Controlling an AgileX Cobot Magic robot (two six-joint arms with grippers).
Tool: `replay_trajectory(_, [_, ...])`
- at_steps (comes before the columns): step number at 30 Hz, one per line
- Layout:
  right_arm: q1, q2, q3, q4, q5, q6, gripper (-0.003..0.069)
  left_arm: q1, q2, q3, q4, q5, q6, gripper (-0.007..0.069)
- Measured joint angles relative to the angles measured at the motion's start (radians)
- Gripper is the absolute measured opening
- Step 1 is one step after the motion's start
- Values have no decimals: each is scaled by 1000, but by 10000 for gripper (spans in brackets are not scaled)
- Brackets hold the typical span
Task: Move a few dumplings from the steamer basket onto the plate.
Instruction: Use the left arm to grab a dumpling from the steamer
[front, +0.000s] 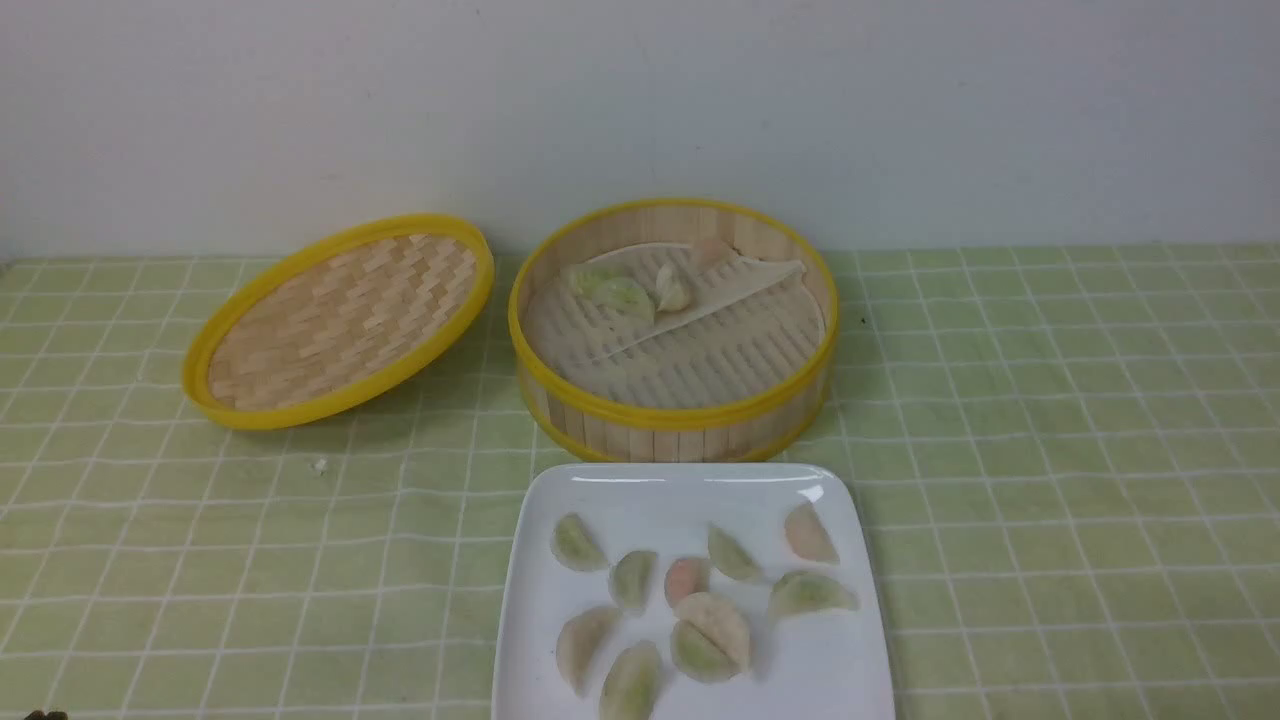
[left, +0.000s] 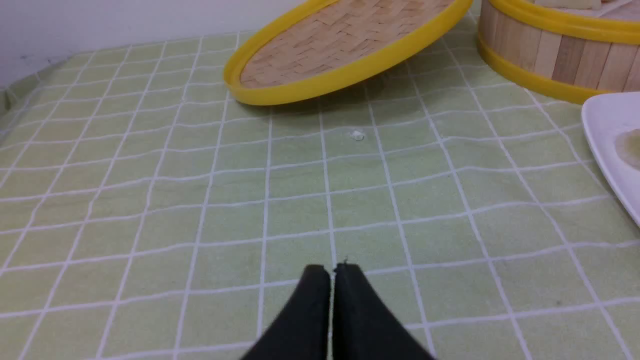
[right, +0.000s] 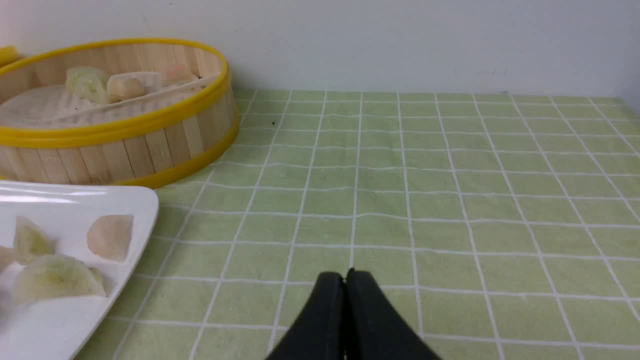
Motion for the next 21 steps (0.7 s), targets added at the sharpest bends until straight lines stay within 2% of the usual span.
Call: replay_trajectory(21, [0,0,0,0,0,0,-15,0,0,0,12,0,0,-6])
